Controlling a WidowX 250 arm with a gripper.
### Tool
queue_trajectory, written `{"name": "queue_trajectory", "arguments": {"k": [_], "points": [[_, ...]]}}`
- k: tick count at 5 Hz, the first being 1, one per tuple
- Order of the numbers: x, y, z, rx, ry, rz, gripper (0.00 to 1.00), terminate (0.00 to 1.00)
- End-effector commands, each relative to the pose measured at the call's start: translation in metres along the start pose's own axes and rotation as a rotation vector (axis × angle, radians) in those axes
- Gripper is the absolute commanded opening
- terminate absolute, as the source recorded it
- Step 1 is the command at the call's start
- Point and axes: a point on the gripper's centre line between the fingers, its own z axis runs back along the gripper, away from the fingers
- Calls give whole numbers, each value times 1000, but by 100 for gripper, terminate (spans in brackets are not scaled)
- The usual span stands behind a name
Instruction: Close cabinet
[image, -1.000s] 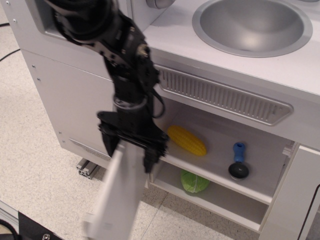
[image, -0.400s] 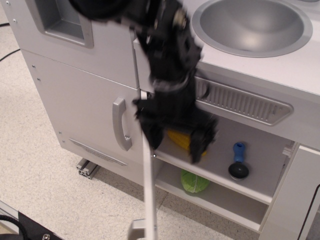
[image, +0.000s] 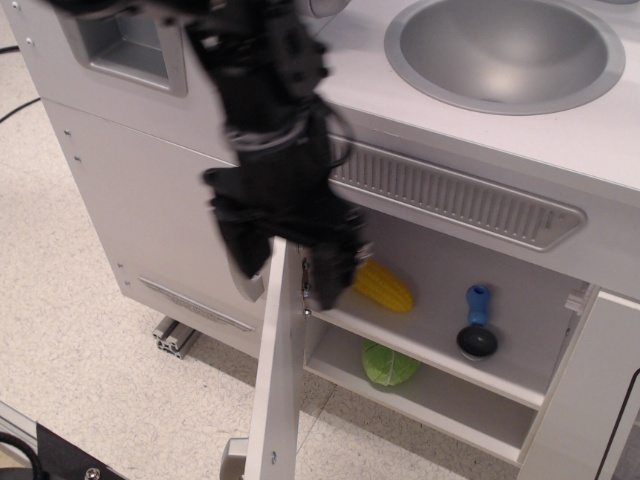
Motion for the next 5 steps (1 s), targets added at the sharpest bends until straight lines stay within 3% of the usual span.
{"name": "queue_trajectory", "arguments": {"k": [1, 2, 5], "points": [[-15, 62, -1, 121, -69, -20, 100, 0], [-19, 73, -29, 172, -27, -60, 100, 0], [-11, 50, -70, 172, -38, -40, 100, 0]]}}
